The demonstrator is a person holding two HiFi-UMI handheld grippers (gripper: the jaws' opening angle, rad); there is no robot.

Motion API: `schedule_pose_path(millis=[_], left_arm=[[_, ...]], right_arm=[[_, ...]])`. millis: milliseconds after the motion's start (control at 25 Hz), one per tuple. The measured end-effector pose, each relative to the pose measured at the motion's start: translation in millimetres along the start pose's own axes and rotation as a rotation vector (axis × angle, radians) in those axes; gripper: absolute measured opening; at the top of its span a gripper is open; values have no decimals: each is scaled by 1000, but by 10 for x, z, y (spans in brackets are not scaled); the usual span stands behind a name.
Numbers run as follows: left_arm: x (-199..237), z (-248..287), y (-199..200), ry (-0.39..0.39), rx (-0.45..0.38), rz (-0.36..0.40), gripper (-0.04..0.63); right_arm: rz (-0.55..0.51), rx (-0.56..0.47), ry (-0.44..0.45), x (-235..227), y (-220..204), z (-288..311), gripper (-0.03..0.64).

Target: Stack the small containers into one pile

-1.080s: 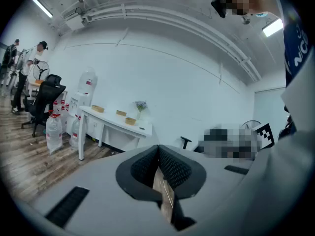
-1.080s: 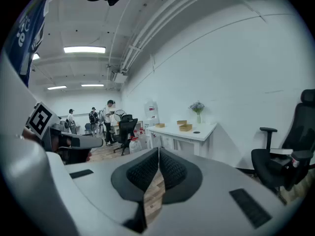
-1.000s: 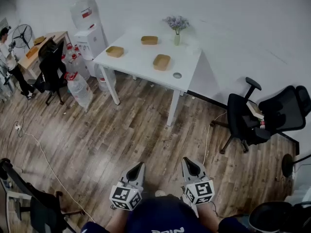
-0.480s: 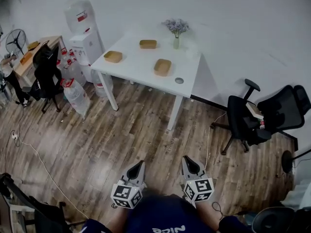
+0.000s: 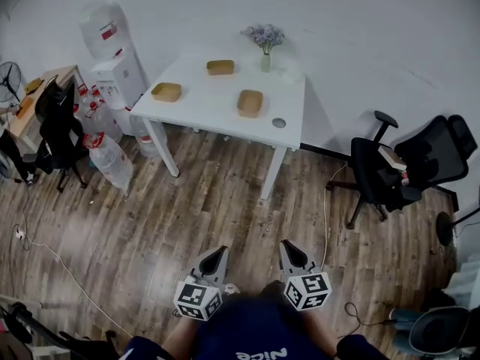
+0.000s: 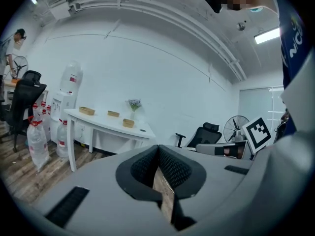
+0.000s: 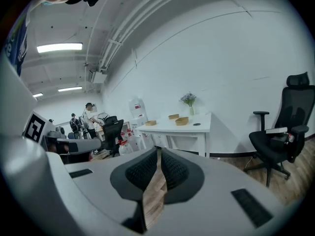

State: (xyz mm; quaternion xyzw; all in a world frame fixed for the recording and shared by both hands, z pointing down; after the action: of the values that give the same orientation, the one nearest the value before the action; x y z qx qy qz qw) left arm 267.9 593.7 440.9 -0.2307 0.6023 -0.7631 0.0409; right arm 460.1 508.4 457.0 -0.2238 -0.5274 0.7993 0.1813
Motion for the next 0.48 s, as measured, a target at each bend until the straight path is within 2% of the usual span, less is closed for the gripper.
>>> schedule_pose_path(millis=[200,360,480], left_arm=[[220,-126,-15,9,5,-34,18],[357,-140,-32,30,0,-52,19],[463,-116,2,50,-8,-39,18]], right_arm=[[-17,50,27,293,-104,98,54],[-24,48,26,285,-34,270,54],[-32,32,37,271,62,456,54]])
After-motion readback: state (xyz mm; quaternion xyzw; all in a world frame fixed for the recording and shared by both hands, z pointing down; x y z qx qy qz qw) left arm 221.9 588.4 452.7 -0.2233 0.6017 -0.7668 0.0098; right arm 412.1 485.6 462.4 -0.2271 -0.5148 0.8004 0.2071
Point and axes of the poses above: the fingertips, and each gripper's own axes: z forward along the fingers, x to its left, y out of its top, the point moved 6 cm from there along -z, backward along the fingers, and after that the axes turned 11 degrees about -y, right-handed, at the moved point
